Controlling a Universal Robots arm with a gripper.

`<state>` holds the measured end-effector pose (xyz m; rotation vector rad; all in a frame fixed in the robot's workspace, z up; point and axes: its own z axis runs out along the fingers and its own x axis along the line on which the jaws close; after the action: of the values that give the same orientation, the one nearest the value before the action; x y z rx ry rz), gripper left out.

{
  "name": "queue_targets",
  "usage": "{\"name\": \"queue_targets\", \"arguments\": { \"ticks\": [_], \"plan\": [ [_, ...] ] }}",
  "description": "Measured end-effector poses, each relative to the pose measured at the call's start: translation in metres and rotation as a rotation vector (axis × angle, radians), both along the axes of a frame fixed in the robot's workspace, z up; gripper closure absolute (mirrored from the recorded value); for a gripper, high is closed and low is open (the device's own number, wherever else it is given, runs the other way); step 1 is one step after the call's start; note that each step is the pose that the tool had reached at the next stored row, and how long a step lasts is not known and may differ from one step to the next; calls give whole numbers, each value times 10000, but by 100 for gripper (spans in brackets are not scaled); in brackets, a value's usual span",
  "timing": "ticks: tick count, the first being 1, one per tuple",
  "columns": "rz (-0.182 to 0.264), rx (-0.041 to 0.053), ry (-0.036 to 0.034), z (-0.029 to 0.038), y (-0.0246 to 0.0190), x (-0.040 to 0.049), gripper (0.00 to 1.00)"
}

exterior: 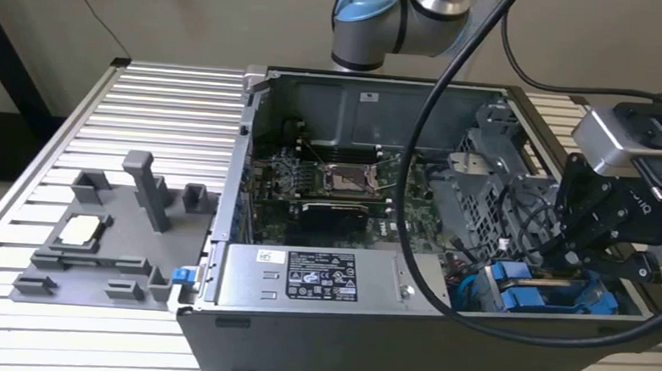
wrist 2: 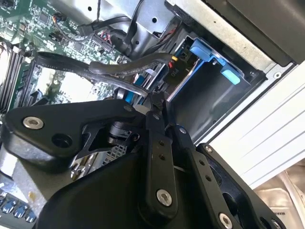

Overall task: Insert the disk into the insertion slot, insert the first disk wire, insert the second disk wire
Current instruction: 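Insert the second disk wire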

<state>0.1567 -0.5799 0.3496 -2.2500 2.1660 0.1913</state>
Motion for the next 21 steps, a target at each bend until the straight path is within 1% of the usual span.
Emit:
{"name": "queue_targets", "arguments": {
  "ticks": [3,5,13,19,21],
  "plan": [
    [-2,103,-1,-18,0,15,84],
    [-12,154,-2,-34,0,23,84],
    [-62,158,-7,-81,0,63,84],
    [-260,148,-9,-140,0,66,84],
    [-270,146,-9,-149,0,66,84]
  ]
}}
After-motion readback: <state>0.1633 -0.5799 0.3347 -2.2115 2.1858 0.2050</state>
